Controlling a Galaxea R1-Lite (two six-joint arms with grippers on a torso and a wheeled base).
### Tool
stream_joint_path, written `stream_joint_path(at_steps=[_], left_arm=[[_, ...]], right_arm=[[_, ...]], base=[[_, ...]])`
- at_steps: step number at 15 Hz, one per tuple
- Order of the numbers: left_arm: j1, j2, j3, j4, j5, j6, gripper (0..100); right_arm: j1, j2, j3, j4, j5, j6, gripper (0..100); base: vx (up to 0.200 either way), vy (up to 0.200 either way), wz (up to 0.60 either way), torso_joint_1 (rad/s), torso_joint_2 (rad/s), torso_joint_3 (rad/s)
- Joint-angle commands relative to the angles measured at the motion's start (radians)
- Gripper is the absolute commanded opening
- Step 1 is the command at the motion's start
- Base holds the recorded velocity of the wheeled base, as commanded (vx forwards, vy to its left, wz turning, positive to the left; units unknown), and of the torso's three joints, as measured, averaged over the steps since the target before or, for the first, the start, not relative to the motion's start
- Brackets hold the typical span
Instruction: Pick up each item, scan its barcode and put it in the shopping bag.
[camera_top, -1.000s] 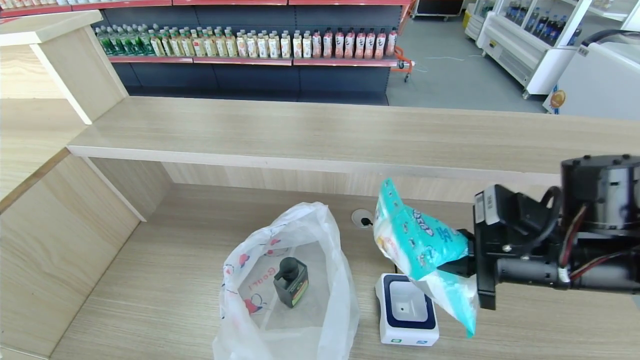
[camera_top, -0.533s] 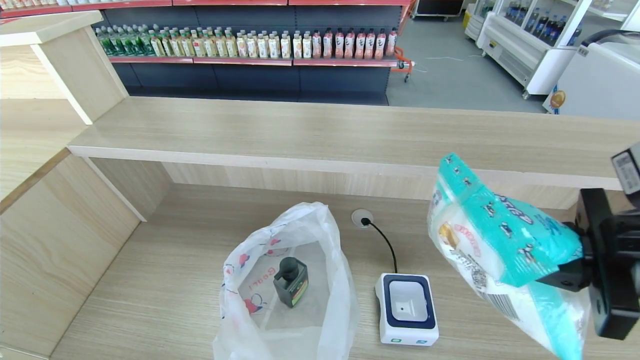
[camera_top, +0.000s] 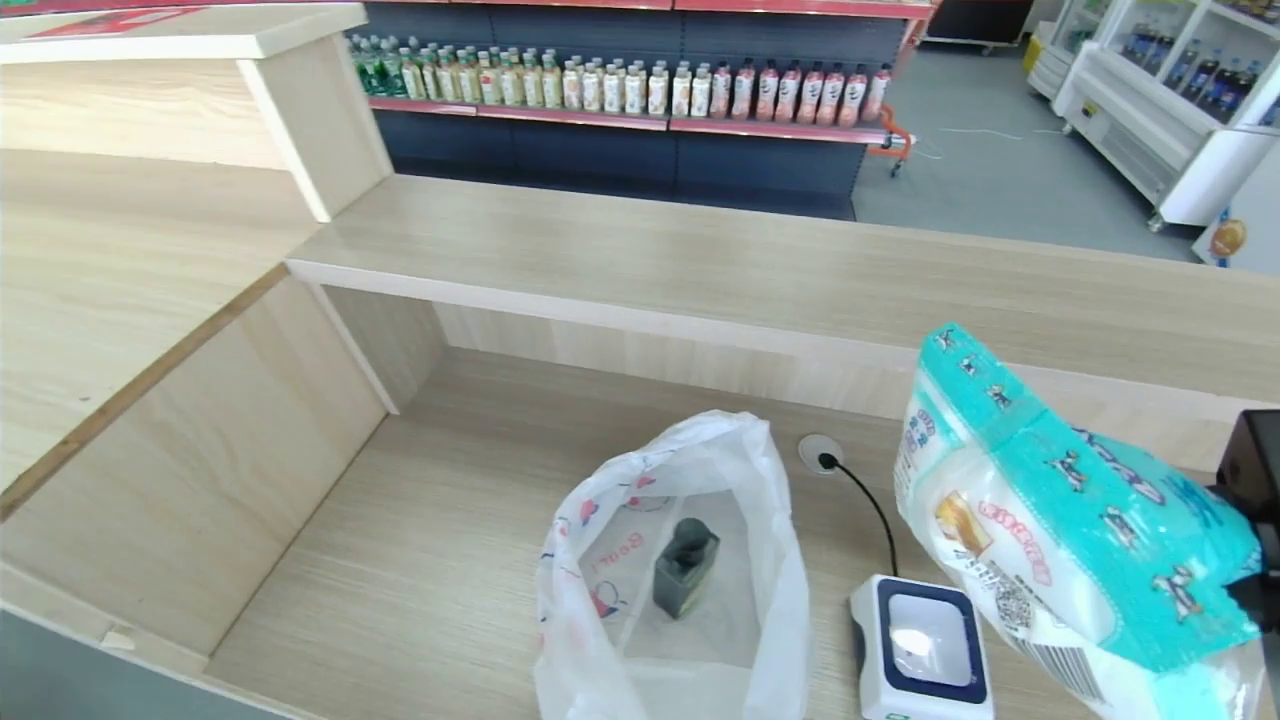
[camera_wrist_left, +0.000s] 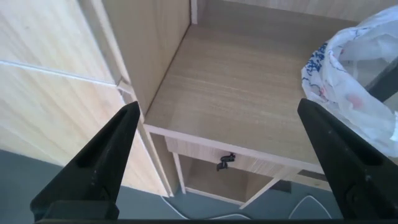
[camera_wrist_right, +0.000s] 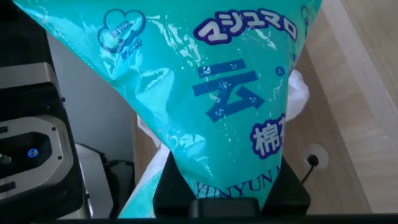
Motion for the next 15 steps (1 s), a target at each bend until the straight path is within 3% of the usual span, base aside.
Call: stream_joint_path(at_steps=[1,2,5,8,12,15], left_arm=[[0.001,0.0,0.0,0.0,0.0,0.0,100],[0.0,0.0,0.0,0.0,0.0,0.0,100],[0.0,0.0,0.0,0.0,0.0,0.0,100],[0.001,0.0,0.0,0.0,0.0,0.0,100],[0.001,0.0,-0.001,0.0,0.0,0.0,100],[0.001,0.0,0.0,0.0,0.0,0.0,100]], right_arm=[[0.017,0.009,0.027,-0.006,0.001,0.005,0],[0.018,0.018,0.035,-0.009,0.001,0.01,0],[0.018,0.118,0.127,-0.233,0.001,0.211,0],[0.008,0.196,0.272,-0.483,0.0,0.576,0],[0.008,0.218,0.444,-0.642,-0.002,0.725,0],[-0.06,0.296,0.579,-0.787,-0.003,0.771,0]], base=[[0.0,0.0,0.0,0.0,0.0,0.0],[0.0,0.0,0.0,0.0,0.0,0.0],[0.0,0.0,0.0,0.0,0.0,0.0],[0.0,0.0,0.0,0.0,0.0,0.0],[0.0,0.0,0.0,0.0,0.0,0.0],[0.0,0.0,0.0,0.0,0.0,0.0]])
